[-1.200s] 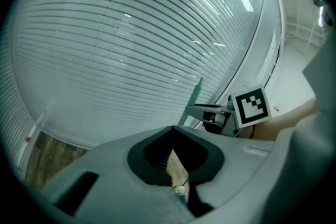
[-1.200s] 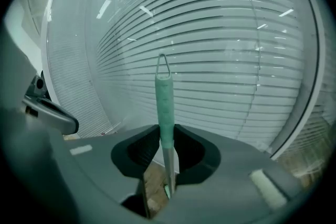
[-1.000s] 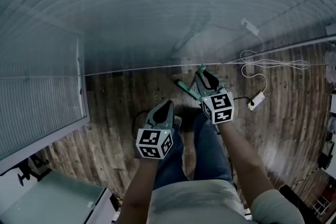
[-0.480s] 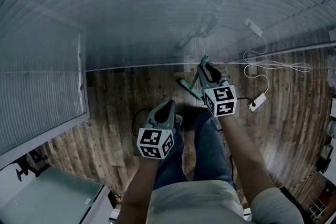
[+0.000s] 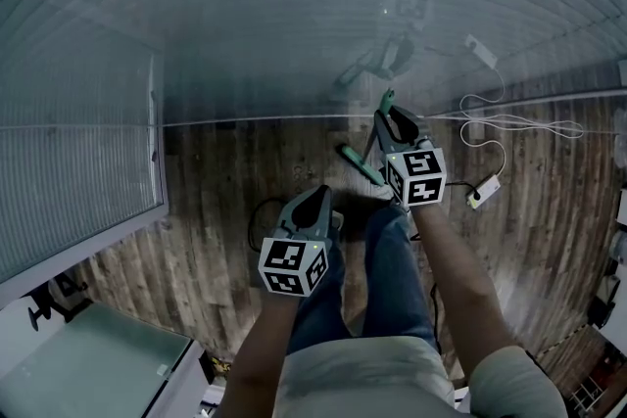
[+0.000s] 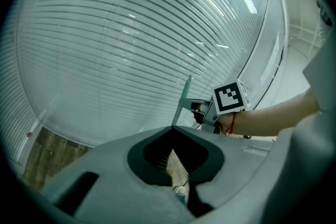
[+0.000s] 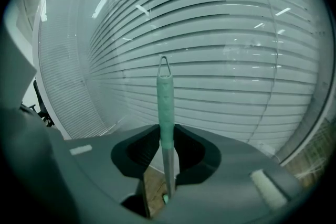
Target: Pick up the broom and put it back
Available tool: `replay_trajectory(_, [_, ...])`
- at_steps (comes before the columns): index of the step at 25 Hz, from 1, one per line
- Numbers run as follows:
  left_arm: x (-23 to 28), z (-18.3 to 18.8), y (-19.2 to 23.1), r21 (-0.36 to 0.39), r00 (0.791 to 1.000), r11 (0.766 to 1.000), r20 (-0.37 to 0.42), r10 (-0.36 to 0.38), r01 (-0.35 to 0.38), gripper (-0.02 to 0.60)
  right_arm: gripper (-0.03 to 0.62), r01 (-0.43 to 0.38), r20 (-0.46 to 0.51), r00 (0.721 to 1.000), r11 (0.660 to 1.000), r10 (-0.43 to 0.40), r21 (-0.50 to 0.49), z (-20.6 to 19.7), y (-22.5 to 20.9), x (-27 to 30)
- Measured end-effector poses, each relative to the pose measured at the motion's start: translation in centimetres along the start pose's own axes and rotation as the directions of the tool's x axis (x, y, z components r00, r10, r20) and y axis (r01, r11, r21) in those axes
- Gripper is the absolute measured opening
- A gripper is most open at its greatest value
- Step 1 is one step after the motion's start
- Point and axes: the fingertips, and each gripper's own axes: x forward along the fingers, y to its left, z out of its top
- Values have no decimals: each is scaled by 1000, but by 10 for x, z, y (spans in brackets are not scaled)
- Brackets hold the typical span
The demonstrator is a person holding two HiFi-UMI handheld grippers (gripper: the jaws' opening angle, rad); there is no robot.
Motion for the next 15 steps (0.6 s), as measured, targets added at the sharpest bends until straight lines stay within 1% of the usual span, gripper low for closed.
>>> replay_trajectory(15, [-3,3,-2,3,1000,1000,0,-1,1,0,97,38,-1,999,999,-38,-1,2,-5,6])
